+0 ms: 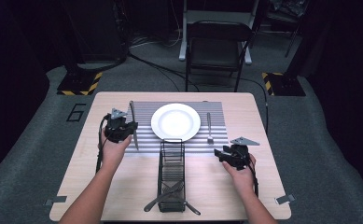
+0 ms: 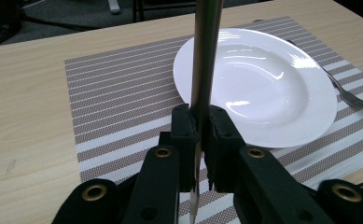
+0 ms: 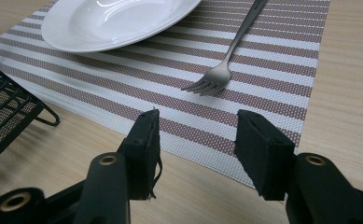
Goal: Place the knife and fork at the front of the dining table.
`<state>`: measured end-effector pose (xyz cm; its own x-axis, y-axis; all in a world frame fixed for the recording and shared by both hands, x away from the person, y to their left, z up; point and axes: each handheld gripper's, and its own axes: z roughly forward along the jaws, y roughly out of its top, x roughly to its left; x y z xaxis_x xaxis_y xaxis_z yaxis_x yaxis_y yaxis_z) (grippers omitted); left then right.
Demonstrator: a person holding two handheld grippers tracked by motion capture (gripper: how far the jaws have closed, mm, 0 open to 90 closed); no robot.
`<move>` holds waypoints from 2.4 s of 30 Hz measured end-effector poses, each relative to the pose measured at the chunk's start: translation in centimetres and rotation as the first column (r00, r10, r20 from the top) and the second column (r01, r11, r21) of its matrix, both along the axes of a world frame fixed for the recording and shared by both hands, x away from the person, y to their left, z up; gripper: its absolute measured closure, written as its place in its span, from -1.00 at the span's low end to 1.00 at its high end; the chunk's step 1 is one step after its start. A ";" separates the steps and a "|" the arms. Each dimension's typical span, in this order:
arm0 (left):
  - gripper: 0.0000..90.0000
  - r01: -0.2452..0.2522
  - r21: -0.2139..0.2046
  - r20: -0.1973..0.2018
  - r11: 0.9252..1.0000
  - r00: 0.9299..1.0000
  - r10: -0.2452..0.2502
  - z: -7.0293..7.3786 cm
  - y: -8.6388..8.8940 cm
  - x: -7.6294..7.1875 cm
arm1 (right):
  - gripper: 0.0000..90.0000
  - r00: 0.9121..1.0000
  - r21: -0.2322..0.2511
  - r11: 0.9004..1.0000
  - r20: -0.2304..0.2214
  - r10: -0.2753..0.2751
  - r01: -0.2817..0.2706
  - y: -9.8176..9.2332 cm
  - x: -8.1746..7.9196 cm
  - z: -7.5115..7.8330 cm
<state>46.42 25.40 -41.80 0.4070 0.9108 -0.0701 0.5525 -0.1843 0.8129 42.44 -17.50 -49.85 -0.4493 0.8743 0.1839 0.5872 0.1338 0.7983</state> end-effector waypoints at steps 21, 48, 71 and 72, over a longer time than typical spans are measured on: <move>0.84 -0.060 -0.039 0.028 0.997 0.998 0.061 -1.6 -0.5 1.7 | 0.10 1.000 0.003 1.000 -0.007 -0.004 0.005 -0.1 0.0 -0.1; 0.84 -0.227 -0.107 -0.007 0.968 0.974 0.228 -4.7 -0.6 5.7 | 0.10 1.000 0.028 1.000 -0.009 -0.009 0.009 -0.6 0.3 -0.3; 0.83 -0.349 -0.079 -0.078 0.934 0.936 0.343 -6.5 -2.3 7.9 | 0.11 1.000 0.049 0.999 -0.005 -0.010 0.010 -0.7 0.3 -0.1; 0.83 -0.352 -0.081 -0.090 0.932 0.934 0.345 -6.6 -2.3 7.9 | 0.11 1.000 0.047 0.999 -0.003 -0.011 0.012 -0.8 0.3 -0.1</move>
<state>54.33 23.13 -48.36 0.0553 0.9821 -0.1798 0.6266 0.1060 0.7721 42.72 -18.26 -49.96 -0.4386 0.8697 0.2263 0.5907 0.0892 0.8019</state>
